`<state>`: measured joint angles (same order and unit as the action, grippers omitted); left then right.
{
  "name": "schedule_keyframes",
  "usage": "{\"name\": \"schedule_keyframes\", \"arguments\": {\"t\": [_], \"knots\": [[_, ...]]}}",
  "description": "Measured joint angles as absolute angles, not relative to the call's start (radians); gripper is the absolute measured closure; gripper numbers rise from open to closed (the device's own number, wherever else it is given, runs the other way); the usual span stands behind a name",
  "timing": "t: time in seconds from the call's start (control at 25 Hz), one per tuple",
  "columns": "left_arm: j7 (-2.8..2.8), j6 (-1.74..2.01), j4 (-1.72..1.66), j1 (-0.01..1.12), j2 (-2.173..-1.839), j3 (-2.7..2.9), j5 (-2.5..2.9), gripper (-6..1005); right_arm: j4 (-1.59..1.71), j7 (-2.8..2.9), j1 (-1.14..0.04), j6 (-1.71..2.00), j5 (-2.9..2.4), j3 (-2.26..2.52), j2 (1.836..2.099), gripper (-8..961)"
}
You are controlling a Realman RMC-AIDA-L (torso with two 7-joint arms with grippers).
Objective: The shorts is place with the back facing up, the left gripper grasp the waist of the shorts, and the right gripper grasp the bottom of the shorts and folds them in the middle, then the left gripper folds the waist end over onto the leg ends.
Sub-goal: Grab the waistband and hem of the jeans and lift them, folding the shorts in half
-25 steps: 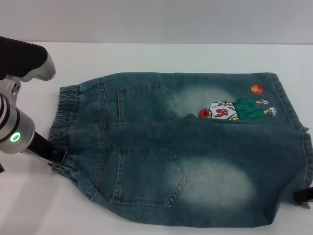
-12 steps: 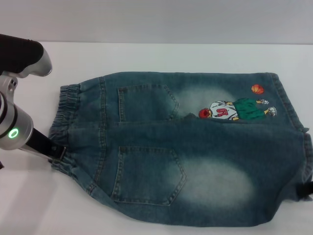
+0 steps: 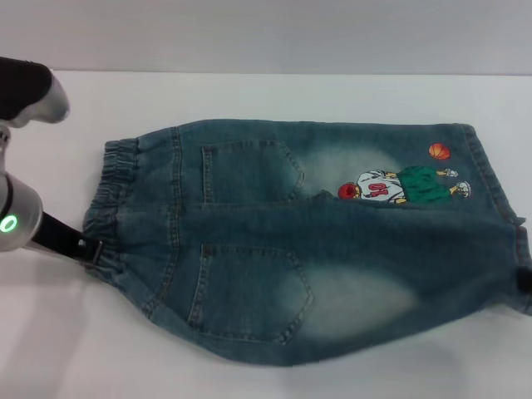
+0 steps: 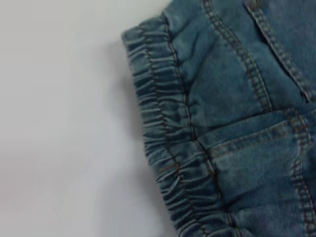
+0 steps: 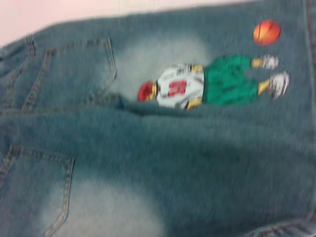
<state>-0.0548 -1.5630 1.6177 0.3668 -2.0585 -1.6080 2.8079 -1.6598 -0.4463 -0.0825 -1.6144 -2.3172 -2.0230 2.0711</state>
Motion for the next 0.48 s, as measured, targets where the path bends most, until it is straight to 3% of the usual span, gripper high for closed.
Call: {"name": "schedule_keyframes", "arguments": {"t": [0.48], "knots": [[-0.055, -1.39, 1.713, 0.272, -2.059, -1.638, 2.791, 969, -1.699, -0.592, -0.037, -1.391, -2.214, -2.038, 2.075, 946]]}}
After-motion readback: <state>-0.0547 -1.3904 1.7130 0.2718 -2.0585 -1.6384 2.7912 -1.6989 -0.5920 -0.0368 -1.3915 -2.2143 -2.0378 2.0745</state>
